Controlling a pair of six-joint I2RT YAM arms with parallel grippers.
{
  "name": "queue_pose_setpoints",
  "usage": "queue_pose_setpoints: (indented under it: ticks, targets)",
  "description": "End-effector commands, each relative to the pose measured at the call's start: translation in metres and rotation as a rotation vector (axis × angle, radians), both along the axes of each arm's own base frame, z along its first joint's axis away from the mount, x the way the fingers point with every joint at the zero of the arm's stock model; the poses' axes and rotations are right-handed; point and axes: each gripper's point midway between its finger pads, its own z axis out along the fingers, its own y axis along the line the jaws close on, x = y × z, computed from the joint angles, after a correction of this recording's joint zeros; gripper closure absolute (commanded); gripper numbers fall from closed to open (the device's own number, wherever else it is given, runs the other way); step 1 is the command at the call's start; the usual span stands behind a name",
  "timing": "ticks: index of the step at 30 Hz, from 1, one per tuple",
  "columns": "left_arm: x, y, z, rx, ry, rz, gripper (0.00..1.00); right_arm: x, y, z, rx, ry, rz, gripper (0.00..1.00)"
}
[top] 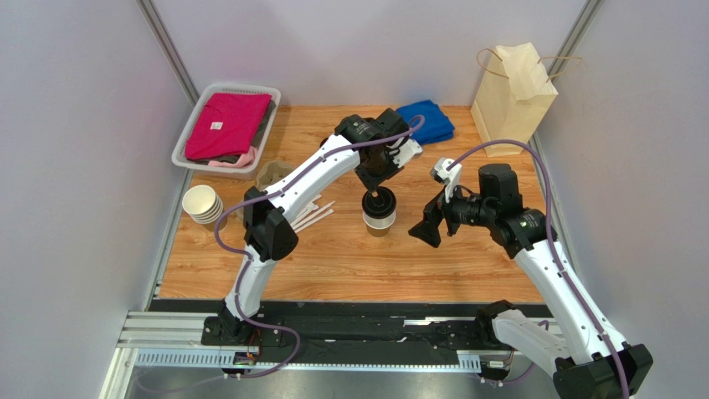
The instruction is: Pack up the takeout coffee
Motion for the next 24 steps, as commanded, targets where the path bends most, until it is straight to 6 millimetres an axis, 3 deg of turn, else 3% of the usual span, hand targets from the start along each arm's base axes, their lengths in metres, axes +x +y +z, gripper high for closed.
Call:
queue_pose_setpoints:
  ticks: [1,2,5,24]
  targets:
    - [-0.012,-0.006,-0.003,0.019,0.037,-0.068,1.0,-0.002,0.008,0.0,-0.02,-0.053,0.088,0.1]
    - [-0.013,-0.007,-0.006,0.022,0.043,-0.071,1.0,-0.003,0.01,0.0,-0.021,-0.044,0.095,0.04]
    - [-0.015,-0.011,-0.011,0.025,0.058,-0.082,1.0,0.0,0.012,-0.004,-0.021,-0.017,0.089,0.0]
    - [-0.015,-0.004,-0.031,0.107,0.058,-0.079,1.0,0.001,0.012,-0.014,-0.041,0.004,0.103,0.01]
